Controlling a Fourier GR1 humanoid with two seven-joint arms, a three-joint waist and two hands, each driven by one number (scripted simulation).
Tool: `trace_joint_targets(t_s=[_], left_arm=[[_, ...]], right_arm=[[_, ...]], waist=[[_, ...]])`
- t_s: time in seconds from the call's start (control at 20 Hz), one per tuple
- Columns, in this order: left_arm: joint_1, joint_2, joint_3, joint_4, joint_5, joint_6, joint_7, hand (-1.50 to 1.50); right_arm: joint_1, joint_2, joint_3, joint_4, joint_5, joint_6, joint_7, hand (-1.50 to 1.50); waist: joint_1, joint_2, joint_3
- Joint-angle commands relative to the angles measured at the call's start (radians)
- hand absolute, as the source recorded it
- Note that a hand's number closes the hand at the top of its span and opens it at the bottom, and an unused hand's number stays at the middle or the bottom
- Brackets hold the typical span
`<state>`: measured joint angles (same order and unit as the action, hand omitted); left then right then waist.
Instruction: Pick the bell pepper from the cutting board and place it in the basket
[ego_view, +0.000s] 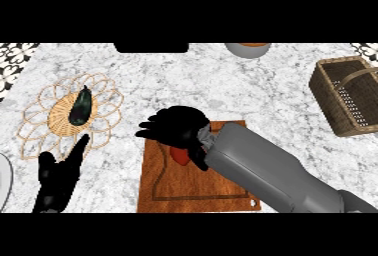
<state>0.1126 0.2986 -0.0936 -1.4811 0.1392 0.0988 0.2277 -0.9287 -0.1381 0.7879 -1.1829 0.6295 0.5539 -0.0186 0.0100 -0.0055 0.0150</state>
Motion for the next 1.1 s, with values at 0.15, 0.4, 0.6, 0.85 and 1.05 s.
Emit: trace_joint_targets(t_s=[0.15, 0.4, 0.6, 0.85, 1.05], left_arm=[[0.006, -0.031, -0.012, 0.052, -0.007, 0.002, 0.06, 0.0], [0.02, -0.05, -0.02, 0.043, -0.023, 0.01, 0.059, 0.0], [0.014, -0.046, 0.002, 0.108, -0.013, -0.028, 0.004, 0.0], [0.028, -0.019, 0.028, 0.064, 0.011, -0.059, 0.027, 0.0], [0.02, -0.009, 0.041, 0.07, 0.002, -0.058, 0.047, 0.0]], right_arm=[[0.006, 0.071, 0.027, 0.058, 0.098, -0.008, 0.012, -1.5], [0.02, 0.092, 0.047, 0.118, 0.148, 0.012, 0.016, -1.5], [0.047, 0.08, 0.028, 0.149, 0.17, -0.04, -0.045, -1.5], [0.048, 0.126, 0.015, 0.192, 0.207, -0.056, -0.056, -1.5], [0.057, 0.104, 0.004, 0.182, 0.233, -0.049, -0.083, -1.5]], waist=[[-0.003, 0.007, -0.015], [-0.003, 0.007, -0.015], [-0.006, 0.008, -0.015], [-0.003, 0.007, -0.015], [-0.005, 0.006, -0.015]])
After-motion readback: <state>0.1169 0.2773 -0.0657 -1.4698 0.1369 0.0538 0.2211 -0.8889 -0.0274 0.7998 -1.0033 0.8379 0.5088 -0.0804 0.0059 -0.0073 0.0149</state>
